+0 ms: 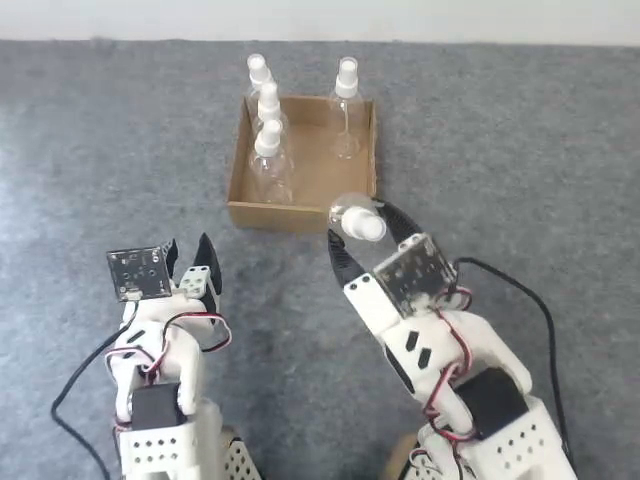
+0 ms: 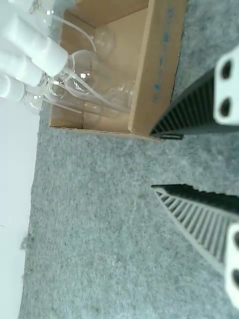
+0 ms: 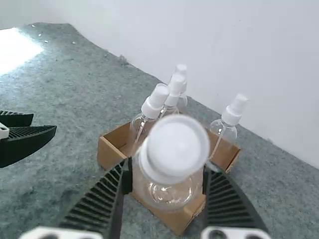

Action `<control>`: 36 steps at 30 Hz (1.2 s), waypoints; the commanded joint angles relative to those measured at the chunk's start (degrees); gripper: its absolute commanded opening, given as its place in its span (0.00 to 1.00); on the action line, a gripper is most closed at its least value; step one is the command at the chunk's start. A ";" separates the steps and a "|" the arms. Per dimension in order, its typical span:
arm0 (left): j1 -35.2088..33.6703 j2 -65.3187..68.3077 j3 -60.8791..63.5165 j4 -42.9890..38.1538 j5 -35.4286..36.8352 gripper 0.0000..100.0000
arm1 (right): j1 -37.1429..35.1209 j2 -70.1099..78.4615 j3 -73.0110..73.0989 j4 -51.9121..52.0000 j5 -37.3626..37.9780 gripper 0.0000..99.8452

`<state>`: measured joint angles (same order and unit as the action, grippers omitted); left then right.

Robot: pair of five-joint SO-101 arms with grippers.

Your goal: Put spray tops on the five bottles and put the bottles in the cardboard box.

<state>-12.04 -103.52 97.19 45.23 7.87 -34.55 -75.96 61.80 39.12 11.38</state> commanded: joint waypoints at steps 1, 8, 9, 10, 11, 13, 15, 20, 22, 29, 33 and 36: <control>-0.09 -0.79 -0.66 0.26 -0.26 0.14 | 0.48 7.87 -7.12 0.22 0.18 0.10; -0.09 -0.79 -0.66 0.26 -0.26 0.14 | 0.57 15.34 -11.69 0.13 0.09 0.10; -0.09 -0.79 -0.66 0.26 -0.26 0.14 | 0.57 15.96 -12.22 -0.04 0.09 0.10; -0.09 -0.79 -0.66 0.26 -0.26 0.14 | 0.57 16.57 -12.75 -0.22 0.09 0.10; -0.09 -0.79 -0.66 0.26 -0.26 0.14 | 0.57 17.01 -13.36 -0.22 0.09 0.10; -0.09 -0.79 -0.66 0.26 -0.26 0.14 | 0.57 18.24 -14.59 -0.22 0.09 0.10; -0.09 -0.79 -0.66 0.26 -0.26 0.14 | 0.57 19.74 -16.18 -0.22 0.09 0.10; -0.09 -0.79 -0.66 0.26 -0.26 0.14 | 0.57 25.01 -20.84 0.13 0.09 0.10; -0.09 -0.79 -0.66 0.26 -0.26 0.14 | 0.66 27.12 -22.33 -0.04 0.09 0.10; -0.09 -0.79 -0.66 0.26 -0.26 0.14 | 4.97 35.21 -27.96 -0.22 -0.44 0.10; -0.09 -0.79 -0.66 0.26 -0.26 0.14 | 6.11 39.34 -30.24 -0.31 -0.44 0.10; -0.09 -0.79 -0.66 0.26 -0.26 0.14 | 6.11 41.98 -32.35 -0.31 -0.44 0.10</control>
<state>-12.04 -103.52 97.19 45.23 7.87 -28.92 -34.55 34.81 39.30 11.38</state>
